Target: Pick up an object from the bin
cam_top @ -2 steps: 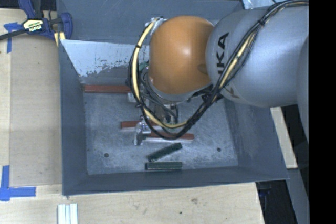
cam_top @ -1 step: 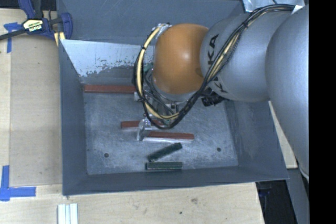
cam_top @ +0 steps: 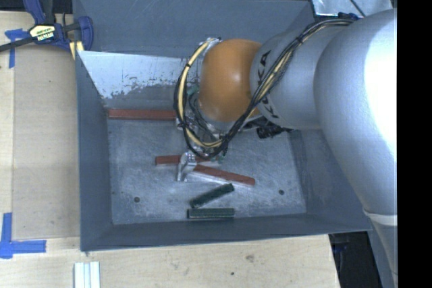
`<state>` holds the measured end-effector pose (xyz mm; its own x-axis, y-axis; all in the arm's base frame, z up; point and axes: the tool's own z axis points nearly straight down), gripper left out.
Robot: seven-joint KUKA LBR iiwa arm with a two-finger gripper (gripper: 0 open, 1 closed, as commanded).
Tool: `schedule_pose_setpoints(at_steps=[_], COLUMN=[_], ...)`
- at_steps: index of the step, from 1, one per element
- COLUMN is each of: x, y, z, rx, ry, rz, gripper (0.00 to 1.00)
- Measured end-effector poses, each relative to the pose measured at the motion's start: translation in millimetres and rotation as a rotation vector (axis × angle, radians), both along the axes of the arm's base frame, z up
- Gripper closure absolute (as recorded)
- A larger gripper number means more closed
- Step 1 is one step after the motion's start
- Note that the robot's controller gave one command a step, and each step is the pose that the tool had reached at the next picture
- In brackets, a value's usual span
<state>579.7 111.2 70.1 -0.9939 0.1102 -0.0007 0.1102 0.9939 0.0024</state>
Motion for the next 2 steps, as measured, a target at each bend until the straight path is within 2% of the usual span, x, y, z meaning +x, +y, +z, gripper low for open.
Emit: schedule_pose_setpoints(at_steps=[1,2], x=[12.0,8.0], y=[-24.7,-17.6], z=[4.1,4.5], rx=[0.005,-0.004], ry=[-0.008,-0.009], rz=[0.048,0.018], gripper=[0.00,0.00])
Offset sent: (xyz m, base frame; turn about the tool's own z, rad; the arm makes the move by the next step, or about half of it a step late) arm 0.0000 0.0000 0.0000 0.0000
